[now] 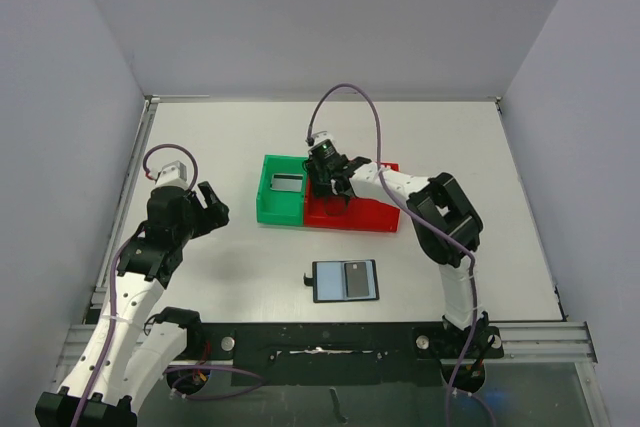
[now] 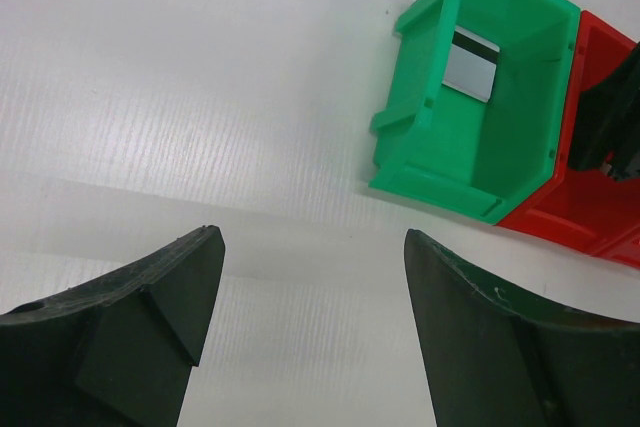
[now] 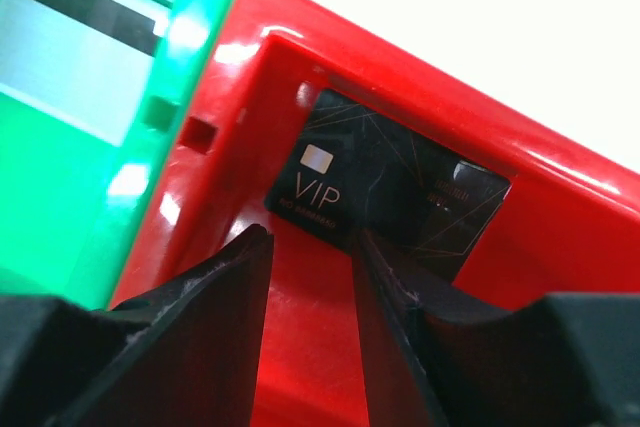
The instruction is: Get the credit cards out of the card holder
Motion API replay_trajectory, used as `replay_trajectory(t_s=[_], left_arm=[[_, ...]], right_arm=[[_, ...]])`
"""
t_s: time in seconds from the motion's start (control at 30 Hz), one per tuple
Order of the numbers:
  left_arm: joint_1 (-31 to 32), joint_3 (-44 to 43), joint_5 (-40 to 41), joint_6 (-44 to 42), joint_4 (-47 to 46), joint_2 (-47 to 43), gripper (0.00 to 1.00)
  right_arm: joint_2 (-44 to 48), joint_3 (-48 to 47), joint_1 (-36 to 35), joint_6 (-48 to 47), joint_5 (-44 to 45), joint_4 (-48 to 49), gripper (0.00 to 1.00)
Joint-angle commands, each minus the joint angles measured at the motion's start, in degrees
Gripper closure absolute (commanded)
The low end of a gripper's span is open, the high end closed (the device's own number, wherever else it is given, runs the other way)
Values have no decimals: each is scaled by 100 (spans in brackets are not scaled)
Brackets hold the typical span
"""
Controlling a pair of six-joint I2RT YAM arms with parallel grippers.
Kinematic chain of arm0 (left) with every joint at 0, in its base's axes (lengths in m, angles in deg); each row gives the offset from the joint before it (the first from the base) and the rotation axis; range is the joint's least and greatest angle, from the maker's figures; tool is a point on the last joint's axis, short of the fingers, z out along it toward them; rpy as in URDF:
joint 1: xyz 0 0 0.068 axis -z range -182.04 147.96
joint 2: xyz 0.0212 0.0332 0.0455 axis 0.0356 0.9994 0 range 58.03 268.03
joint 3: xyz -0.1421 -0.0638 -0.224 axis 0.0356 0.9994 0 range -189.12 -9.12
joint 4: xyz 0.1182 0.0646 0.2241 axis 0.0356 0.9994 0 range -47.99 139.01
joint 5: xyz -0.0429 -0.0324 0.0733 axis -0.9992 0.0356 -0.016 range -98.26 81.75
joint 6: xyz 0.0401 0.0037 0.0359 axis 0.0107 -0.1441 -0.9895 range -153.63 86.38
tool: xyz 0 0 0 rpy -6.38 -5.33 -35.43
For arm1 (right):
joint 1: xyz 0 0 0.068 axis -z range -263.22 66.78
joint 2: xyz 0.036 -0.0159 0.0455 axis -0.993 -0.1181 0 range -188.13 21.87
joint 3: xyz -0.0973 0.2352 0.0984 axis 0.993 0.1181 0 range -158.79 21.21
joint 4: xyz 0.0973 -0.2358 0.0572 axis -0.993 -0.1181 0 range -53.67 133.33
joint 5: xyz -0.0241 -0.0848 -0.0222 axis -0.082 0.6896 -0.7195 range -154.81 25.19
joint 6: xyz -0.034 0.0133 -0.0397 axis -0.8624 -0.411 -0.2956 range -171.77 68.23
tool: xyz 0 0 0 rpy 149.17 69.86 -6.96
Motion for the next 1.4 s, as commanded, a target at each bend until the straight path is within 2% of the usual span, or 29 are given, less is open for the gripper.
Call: replay_trajectory(t_s=[0.0,0.5,0.6,0.9,0.97,1.13,1.27,1.37], left_arm=[[-24,-70,-87,-91,-309,-40,27],[-24,-76,-158,-113,-313,68,27],[-24,-76,-163,-113,-317,74,27],[-25,-67,-251,-121,-332,136,27],[-24,-78,-350,-142,-351,154,27],[-24,-103,-949,-224,-528,43,27],[-9,-122,-1877,206,-738,-110,27],[73,-23,-2552,874,-1315,-256,27]], right_arm=[[707,-160,-7,-110,-276,-35,61],[1280,856,-339,418,-260,-111,62],[1399,903,-350,473,-237,-396,62],[1784,1152,-305,70,83,-982,63],[1905,1109,-269,-52,-105,-1050,62],[2847,1380,-299,91,-476,-848,58],[4039,2393,-304,673,-424,-374,54],[4920,3309,-288,1188,-343,-69,48]])
